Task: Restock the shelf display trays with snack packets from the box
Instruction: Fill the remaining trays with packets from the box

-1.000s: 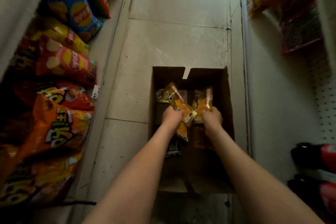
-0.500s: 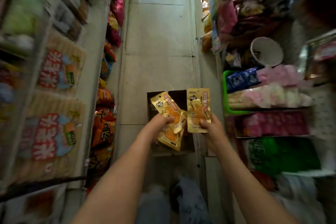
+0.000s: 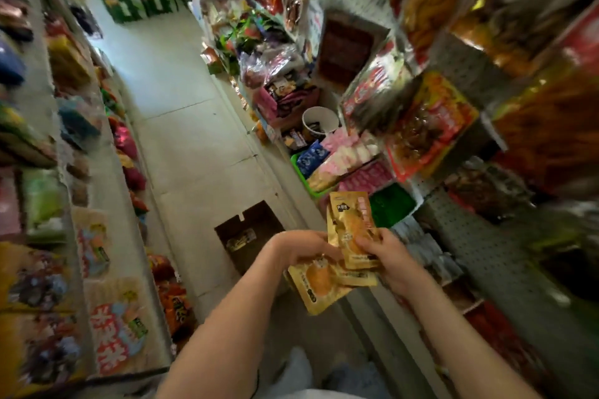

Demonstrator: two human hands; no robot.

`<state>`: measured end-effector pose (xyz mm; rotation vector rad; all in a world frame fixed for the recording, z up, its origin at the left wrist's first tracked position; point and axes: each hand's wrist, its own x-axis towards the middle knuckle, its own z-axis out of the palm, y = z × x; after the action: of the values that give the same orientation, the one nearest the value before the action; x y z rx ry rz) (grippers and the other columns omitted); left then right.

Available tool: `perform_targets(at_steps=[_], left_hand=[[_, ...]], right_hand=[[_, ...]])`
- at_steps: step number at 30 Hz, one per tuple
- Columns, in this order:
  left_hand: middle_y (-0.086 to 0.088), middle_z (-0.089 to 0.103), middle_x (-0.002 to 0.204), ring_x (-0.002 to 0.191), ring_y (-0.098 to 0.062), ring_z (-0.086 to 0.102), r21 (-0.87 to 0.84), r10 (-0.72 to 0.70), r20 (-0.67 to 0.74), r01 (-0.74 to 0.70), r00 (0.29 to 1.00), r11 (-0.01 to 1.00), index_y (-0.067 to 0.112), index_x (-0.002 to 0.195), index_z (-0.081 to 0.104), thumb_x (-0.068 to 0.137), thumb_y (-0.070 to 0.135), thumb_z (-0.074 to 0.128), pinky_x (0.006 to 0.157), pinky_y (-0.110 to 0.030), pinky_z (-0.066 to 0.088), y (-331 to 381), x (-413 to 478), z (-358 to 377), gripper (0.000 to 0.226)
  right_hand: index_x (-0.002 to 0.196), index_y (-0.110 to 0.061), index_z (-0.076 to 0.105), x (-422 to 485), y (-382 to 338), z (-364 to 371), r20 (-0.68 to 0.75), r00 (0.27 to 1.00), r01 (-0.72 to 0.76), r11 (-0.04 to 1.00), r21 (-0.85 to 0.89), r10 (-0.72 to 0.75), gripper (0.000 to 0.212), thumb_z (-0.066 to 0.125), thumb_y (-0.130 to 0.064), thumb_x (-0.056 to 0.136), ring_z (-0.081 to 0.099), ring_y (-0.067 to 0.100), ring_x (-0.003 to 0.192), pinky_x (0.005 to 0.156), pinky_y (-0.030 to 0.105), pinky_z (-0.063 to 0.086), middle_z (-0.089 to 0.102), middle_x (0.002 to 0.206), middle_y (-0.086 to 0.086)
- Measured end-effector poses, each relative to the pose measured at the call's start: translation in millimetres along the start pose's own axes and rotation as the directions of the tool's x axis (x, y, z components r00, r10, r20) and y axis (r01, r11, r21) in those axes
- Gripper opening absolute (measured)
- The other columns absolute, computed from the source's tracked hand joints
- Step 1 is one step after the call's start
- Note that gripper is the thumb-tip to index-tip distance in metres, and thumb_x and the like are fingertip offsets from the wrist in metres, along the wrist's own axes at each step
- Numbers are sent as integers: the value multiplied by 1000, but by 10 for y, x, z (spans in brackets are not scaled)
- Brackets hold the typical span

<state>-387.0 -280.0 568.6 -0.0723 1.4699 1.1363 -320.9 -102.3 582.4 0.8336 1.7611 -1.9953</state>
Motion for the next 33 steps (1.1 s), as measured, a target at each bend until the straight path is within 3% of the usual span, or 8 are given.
perform_targets(at_steps=[6,9,12,18,22,26,30,33], left_hand=[[-8,66,120,102,-23,65,222,-7,55,-5,998,975,17,129,55,86,21,69,97,-38,49,368,-20,574,46],[-11,71,110,101,-27,67,85,0,63,-6,998,996,8,118,62,75,23,73,99,-42,50,387,94,761,47],[-12,72,101,90,-26,69,-7,32,122,-31,992,999,6,111,62,88,14,62,85,-40,55,407,144,944,24],[-12,74,100,86,-26,72,-27,115,44,-114,992,993,5,116,61,88,8,66,88,-46,55,410,262,1245,29],[-12,75,88,78,-27,71,-91,155,-93,-163,984,982,3,113,61,90,7,63,70,-39,58,393,273,1239,23],[-19,70,107,95,-37,68,-286,245,-224,-304,943,909,8,120,59,91,7,61,80,-49,56,423,320,1219,29],[-18,70,104,93,-36,68,-344,219,-244,-296,945,891,12,107,59,90,5,62,76,-48,56,459,260,1368,19],[-19,71,106,97,-37,68,-354,220,-161,-264,962,897,9,111,59,90,6,62,87,-56,53,453,209,1475,21]], right_hand=[[124,-4,55,-524,122,-388,-42,999,8,964,264,3,48,72,-8,79,61,39,109,99,55,45,66,116,20],[119,-6,56,-684,177,-652,-161,987,89,919,384,-29,32,61,-4,88,64,35,102,86,47,54,67,113,19],[115,-7,57,-823,181,-889,-250,968,142,870,473,-23,28,59,-2,88,68,32,92,70,42,56,70,104,16],[122,-6,58,-1033,313,-1209,-403,913,216,774,596,55,33,59,-4,88,65,32,98,69,42,52,66,116,17],[132,0,51,-1147,313,-1402,-425,903,250,719,649,69,38,53,-5,95,59,33,108,67,28,51,59,125,18],[117,-3,59,-1199,287,-1474,-371,926,206,724,659,74,34,64,-17,87,68,30,85,69,40,52,73,90,16],[119,-2,56,-1162,181,-1331,-262,965,137,810,571,22,45,71,-16,79,70,35,91,75,42,56,71,101,19],[122,-5,55,-1063,145,-1200,-277,961,159,822,548,-2,38,64,-7,86,69,36,91,70,45,56,71,102,19]])
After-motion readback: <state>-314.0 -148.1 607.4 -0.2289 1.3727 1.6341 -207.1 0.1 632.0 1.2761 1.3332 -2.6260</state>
